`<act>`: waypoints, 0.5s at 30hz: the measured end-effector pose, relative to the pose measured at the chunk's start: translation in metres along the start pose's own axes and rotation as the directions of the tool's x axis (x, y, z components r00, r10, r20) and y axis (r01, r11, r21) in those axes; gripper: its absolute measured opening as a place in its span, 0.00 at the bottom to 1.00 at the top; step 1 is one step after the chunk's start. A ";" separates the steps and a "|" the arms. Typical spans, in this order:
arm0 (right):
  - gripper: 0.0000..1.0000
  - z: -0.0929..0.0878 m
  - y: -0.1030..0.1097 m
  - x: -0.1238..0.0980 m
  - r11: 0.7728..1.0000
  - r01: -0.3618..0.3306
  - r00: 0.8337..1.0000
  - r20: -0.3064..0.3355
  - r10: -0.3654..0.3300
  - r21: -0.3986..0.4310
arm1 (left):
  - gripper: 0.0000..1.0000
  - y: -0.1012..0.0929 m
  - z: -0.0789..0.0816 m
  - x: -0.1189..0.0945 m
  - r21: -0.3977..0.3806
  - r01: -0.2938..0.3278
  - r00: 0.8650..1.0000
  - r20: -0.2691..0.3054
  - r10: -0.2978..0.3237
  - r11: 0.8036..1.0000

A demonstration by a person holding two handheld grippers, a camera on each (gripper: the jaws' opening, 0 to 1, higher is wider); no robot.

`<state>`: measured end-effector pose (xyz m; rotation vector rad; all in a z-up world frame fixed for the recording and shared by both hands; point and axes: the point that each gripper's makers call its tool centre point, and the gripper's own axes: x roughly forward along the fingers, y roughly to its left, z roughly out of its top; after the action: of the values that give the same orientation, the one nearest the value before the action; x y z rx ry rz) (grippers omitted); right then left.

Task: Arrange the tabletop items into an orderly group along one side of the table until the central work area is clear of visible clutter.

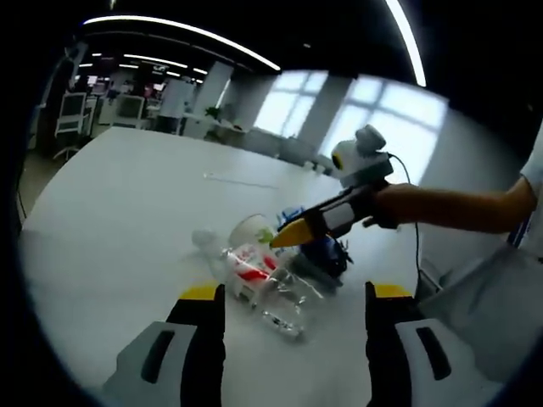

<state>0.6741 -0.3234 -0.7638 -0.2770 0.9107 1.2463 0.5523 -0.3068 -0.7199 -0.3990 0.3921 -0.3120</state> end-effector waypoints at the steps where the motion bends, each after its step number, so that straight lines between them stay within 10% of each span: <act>1: 0.46 0.000 0.000 0.001 1.000 -0.001 1.000 -0.002 0.001 0.002 | 0.64 0.000 0.000 0.000 -0.001 -0.001 1.000 0.000 0.001 1.000; 15: 0.42 -0.006 -0.003 0.015 0.999 -0.004 0.999 -0.044 0.006 0.035 | 0.63 0.005 -0.005 -0.001 -0.035 -0.007 1.000 0.000 0.007 0.999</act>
<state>0.6748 -0.3181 -0.7794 -0.2755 0.9712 1.2317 0.5505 -0.3033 -0.7263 -0.4316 0.3991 -0.2983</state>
